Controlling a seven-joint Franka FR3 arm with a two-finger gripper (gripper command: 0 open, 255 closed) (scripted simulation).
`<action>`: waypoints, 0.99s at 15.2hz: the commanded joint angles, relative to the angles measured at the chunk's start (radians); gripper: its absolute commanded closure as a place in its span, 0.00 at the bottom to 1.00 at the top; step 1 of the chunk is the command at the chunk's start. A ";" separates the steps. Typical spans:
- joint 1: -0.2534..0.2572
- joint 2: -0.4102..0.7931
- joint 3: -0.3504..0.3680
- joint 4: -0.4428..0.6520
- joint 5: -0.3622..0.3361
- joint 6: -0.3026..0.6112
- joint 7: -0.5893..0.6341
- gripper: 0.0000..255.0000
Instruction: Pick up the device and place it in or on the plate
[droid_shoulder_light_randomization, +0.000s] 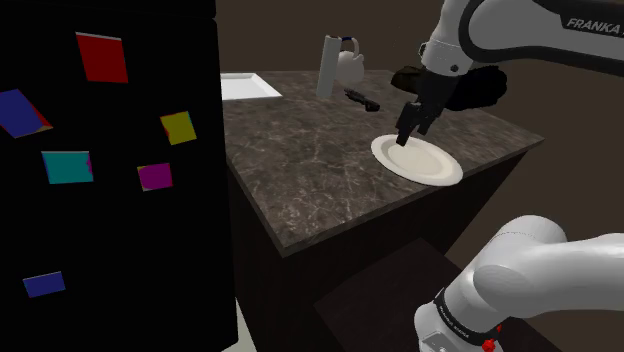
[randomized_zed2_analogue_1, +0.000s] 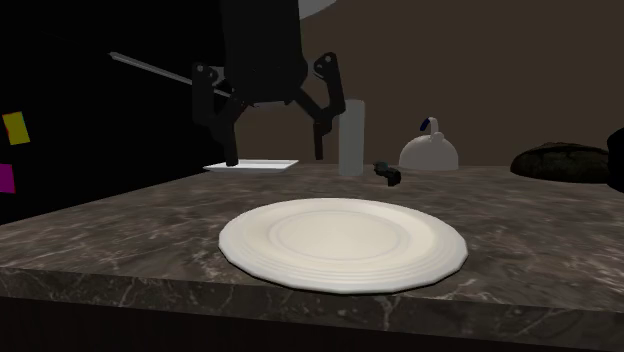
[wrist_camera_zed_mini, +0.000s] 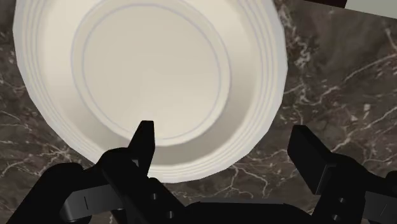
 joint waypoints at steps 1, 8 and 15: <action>0.000 0.000 0.000 0.000 0.000 0.000 0.000 0.00; -0.021 0.255 -0.090 0.169 -0.036 0.090 -0.094 0.00; -0.031 0.520 -0.169 0.398 -0.025 0.129 -0.195 0.00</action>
